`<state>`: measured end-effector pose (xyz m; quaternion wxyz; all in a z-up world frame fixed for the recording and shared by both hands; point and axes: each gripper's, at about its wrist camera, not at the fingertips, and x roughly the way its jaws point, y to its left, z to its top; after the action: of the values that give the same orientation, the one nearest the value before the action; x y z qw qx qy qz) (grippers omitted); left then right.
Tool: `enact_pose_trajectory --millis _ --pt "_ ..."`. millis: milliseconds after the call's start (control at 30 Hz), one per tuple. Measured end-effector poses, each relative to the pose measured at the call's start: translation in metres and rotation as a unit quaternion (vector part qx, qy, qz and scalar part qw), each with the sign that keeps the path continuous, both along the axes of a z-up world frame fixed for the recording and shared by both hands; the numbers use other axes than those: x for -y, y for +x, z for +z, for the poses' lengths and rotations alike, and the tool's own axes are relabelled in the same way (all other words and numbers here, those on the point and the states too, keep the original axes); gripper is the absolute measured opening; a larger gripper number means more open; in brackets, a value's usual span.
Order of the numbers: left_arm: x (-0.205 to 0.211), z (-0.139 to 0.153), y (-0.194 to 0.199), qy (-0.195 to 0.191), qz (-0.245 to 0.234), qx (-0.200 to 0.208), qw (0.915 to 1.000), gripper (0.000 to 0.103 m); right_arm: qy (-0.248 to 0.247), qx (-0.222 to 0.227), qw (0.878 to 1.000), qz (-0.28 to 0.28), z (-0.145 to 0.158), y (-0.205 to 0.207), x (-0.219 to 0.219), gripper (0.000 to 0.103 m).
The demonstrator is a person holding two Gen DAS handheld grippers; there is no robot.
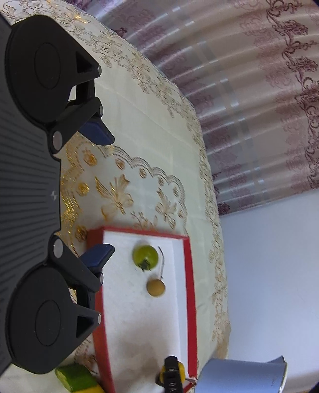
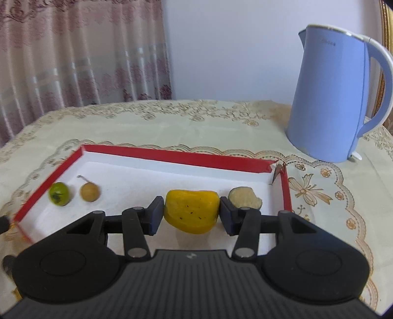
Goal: Organize fruits
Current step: 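Lower the yellow pepper piece into the tray and open the right gripper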
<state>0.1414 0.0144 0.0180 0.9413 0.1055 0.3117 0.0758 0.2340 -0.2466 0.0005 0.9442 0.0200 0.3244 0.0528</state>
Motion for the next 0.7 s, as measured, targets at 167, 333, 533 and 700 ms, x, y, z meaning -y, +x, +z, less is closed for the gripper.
enact_pose_trajectory --millis 167,333,533,700 --pt "-0.011 -0.005 0.000 -0.008 0.012 -0.009 0.9999 0.089 0.001 -0.015 1.000 -0.006 -0.005 0.016 -0.002 0.046" --pt "-0.016 -0.006 0.002 -0.014 0.018 -0.014 0.9996 0.089 -0.001 -0.022 1.000 -0.006 -0.008 0.021 -0.007 0.047" --pt "-0.019 -0.007 0.001 -0.016 0.024 -0.014 0.9995 0.089 -0.006 -0.024 1.000 -0.001 -0.010 0.022 -0.011 0.059" --pt "-0.019 -0.008 0.001 -0.016 0.025 -0.017 0.9994 0.089 -0.011 -0.016 1.000 -0.002 -0.006 0.019 -0.013 0.063"
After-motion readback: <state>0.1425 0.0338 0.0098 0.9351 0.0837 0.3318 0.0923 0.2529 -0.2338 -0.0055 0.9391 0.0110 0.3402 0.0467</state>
